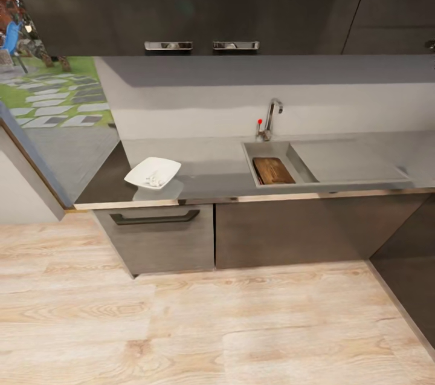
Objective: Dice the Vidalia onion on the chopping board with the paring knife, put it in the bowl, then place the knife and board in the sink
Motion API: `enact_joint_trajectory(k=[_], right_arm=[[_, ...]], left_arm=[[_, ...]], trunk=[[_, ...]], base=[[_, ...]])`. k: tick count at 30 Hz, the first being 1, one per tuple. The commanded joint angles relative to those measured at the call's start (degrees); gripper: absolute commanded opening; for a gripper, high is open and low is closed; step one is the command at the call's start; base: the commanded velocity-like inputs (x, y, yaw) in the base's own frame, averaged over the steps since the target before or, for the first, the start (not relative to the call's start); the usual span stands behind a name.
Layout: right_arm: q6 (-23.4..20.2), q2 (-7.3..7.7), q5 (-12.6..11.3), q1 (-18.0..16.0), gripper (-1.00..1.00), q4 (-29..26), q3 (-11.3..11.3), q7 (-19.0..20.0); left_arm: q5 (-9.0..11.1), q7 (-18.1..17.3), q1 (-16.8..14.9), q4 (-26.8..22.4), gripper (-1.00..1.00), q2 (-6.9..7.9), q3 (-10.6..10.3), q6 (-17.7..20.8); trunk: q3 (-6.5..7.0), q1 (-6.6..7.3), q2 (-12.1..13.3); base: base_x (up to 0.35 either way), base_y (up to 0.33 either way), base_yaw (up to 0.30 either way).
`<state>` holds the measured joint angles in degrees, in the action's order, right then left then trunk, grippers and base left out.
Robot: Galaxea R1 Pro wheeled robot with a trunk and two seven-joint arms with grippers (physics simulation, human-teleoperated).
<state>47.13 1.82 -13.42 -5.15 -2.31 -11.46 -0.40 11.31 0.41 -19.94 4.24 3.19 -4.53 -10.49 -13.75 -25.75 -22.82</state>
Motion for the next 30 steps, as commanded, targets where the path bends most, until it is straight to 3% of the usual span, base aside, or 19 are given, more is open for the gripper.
enact_joint_trajectory(k=[1,30], right_arm=[[0.2,0.01,-0.5,0.0,1.00,0.0,-0.5,0.0],[0.1,-0.06,-0.5,0.0,1.00,0.0,-0.6,0.0]], left_arm=[[0.5,0.0,-0.1,0.2,1.00,-0.02,-0.5,-0.4],[0.4,0.0,-0.1,0.2,1.00,-0.02,-0.5,-0.4]], trunk=[[-0.01,-0.03,-0.1],[2.64,-0.03,-0.1]], base=[[0.000,0.000,0.000],[0.000,0.000,0.000]])
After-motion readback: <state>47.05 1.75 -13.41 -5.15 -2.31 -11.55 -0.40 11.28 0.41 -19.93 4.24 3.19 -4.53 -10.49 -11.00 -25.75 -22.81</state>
